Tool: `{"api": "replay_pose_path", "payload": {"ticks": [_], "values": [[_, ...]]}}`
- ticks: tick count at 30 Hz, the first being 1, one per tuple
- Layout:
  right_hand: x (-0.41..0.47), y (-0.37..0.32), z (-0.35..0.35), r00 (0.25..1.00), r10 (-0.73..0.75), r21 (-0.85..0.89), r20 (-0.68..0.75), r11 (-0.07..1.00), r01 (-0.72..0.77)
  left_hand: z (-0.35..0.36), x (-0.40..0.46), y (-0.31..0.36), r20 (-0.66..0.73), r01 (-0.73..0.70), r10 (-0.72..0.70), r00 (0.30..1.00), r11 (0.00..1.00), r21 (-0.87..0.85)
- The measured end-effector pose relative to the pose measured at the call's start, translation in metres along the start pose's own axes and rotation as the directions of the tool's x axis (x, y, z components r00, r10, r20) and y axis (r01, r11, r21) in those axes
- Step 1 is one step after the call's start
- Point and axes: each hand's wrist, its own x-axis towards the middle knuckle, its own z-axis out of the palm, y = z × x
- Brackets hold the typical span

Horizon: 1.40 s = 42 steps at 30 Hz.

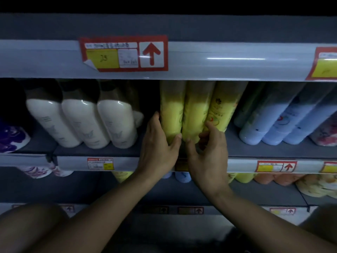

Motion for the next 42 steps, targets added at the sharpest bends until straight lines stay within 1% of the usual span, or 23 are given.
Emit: {"api": "replay_pose_path", "payload": {"ticks": [3, 7, 12, 15, 20, 23, 27, 30, 35, 39, 42], "values": [[-0.001, 0.003, 0.002, 1.0, 0.01, -0.066, 0.025, 0.998, -0.008, 0.008, 0.009, 0.0, -0.046, 0.028, -0.03, 0.999, 0.999, -0.045], [0.0, 0.003, 0.004, 1.0, 0.021, -0.083, 0.015, 0.996, -0.02, 0.013, 0.012, -0.003, -0.102, 0.035, -0.04, 0.994, 0.998, -0.05], [0.003, 0.0, 0.006, 0.999, 0.05, -0.031, 0.014, 0.998, -0.05, 0.011, 0.015, -0.003, -0.166, 0.056, -0.064, 0.984, 0.997, -0.052], [0.008, -0.002, 0.006, 0.994, 0.108, 0.007, 0.01, 0.994, -0.108, 0.008, 0.014, -0.003, -0.136, 0.065, -0.075, 0.988, 0.995, -0.078], [0.012, -0.003, 0.008, 0.991, 0.133, -0.014, -0.012, 0.991, -0.133, 0.0, 0.017, -0.002, -0.032, 0.094, -0.1, 0.994, 0.985, -0.144], [0.006, -0.006, 0.011, 0.993, 0.116, -0.028, -0.028, 0.993, -0.116, -0.001, 0.018, -0.002, -0.041, 0.089, -0.096, 0.995, 0.984, -0.154], [0.001, -0.009, 0.017, 0.996, 0.086, 0.029, -0.013, 0.996, -0.086, 0.003, 0.02, -0.005, -0.113, 0.063, -0.07, 0.991, 0.996, -0.066], [0.005, -0.008, 0.017, 0.992, 0.118, 0.057, -0.039, 0.992, -0.116, 0.003, 0.021, -0.009, -0.137, 0.06, -0.074, 0.988, 0.993, -0.098], [0.005, -0.008, 0.013, 0.989, 0.127, 0.046, -0.074, 0.991, -0.124, -0.001, 0.02, -0.012, -0.091, 0.065, -0.085, 0.992, 0.978, -0.198], [0.005, -0.01, 0.013, 0.992, 0.115, 0.01, -0.045, 0.993, -0.115, -0.005, 0.019, -0.015, -0.031, 0.057, -0.066, 0.997, 0.973, -0.224], [0.009, -0.009, 0.014, 0.994, 0.109, -0.026, -0.001, 0.994, -0.109, -0.006, 0.02, -0.017, -0.076, 0.023, -0.039, 0.996, 0.98, -0.197]]}}
